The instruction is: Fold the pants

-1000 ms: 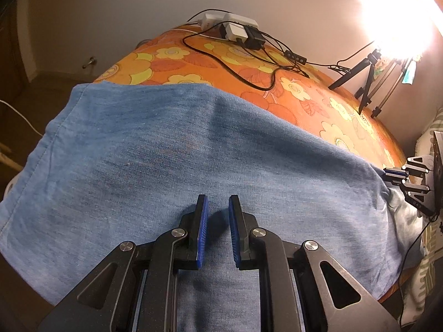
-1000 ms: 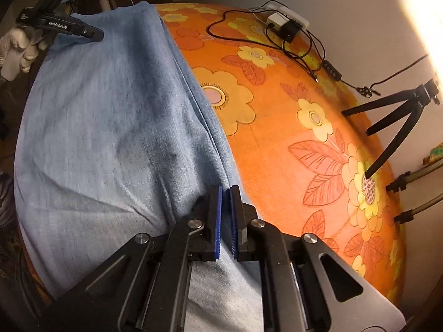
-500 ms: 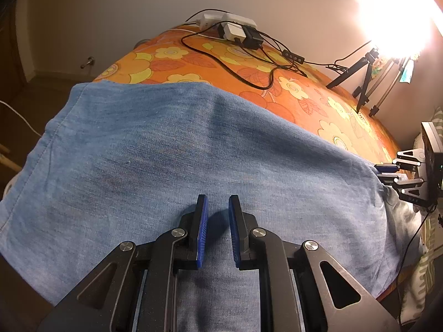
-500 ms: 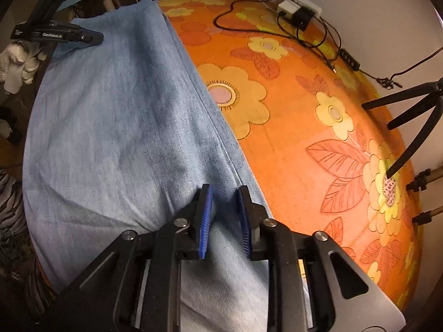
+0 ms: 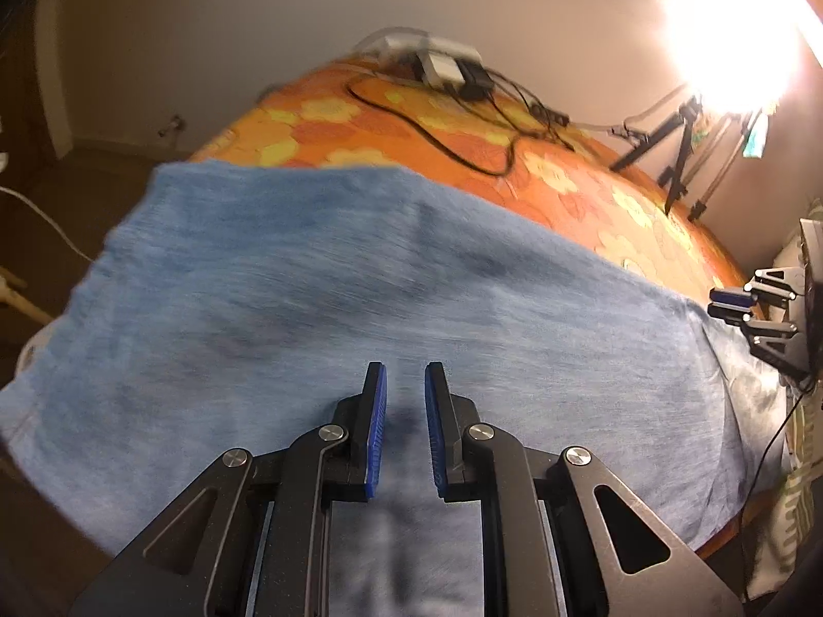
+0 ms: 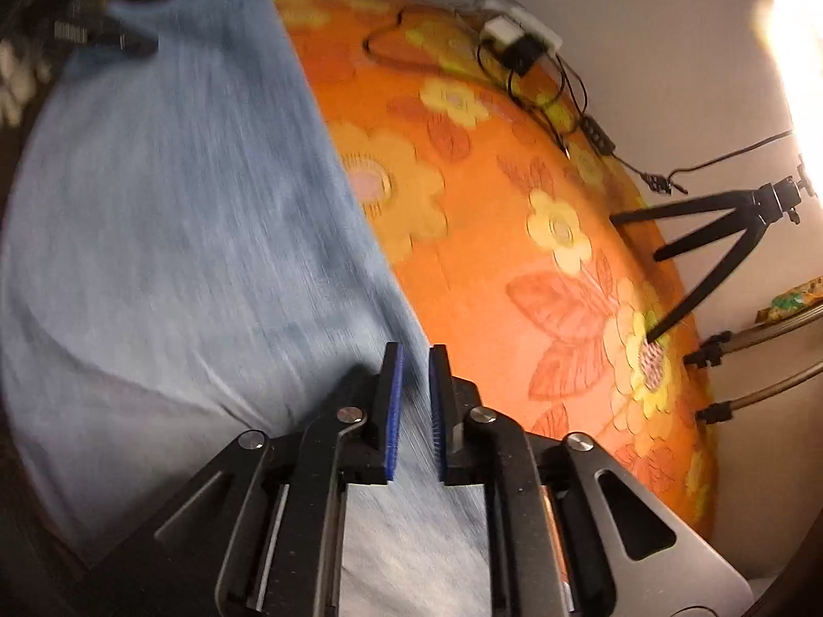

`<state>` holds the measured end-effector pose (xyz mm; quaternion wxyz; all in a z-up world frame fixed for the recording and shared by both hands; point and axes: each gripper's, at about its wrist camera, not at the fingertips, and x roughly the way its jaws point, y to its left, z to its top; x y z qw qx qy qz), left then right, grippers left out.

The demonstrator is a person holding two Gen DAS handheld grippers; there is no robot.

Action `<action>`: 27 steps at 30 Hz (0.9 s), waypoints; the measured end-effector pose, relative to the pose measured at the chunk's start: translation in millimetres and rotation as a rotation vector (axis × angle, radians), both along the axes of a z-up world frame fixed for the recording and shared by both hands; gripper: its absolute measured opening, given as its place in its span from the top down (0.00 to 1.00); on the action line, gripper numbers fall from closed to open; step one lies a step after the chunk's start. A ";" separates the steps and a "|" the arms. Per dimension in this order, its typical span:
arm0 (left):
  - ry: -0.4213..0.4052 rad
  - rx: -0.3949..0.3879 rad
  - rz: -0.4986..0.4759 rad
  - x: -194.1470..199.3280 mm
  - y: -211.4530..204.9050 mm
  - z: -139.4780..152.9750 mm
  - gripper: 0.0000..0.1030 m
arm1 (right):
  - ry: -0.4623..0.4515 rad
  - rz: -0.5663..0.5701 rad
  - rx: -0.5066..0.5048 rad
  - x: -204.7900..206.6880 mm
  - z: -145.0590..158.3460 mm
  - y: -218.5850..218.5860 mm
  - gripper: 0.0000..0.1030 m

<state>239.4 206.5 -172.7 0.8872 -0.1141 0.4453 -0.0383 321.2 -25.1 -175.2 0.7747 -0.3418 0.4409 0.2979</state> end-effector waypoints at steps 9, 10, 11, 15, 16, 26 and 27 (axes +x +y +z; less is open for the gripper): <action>-0.111 -0.005 0.260 -84.6 86.0 26.5 0.70 | 0.062 0.100 0.255 7.7 50.0 95.2 0.82; -0.107 -0.012 0.276 -91.1 92.2 24.7 0.70 | 0.067 0.122 0.267 7.8 51.1 113.2 0.82; -0.100 -0.021 0.292 -97.0 99.1 21.6 0.70 | 0.074 0.143 0.273 8.9 50.8 132.2 0.82; -0.081 -0.071 0.335 -110.8 117.5 5.6 0.63 | 0.150 0.169 0.303 24.5 44.8 197.8 0.72; -0.081 -0.093 0.344 -113.7 122.2 2.6 0.59 | 0.147 0.169 0.308 27.5 44.2 207.9 0.66; -0.116 -0.257 0.440 -114.4 157.3 -17.0 0.53 | 0.212 0.220 0.285 43.6 8.7 326.8 0.65; -0.119 -0.264 0.448 -113.5 159.9 -18.1 0.53 | 0.201 0.219 0.269 43.3 5.5 330.7 0.65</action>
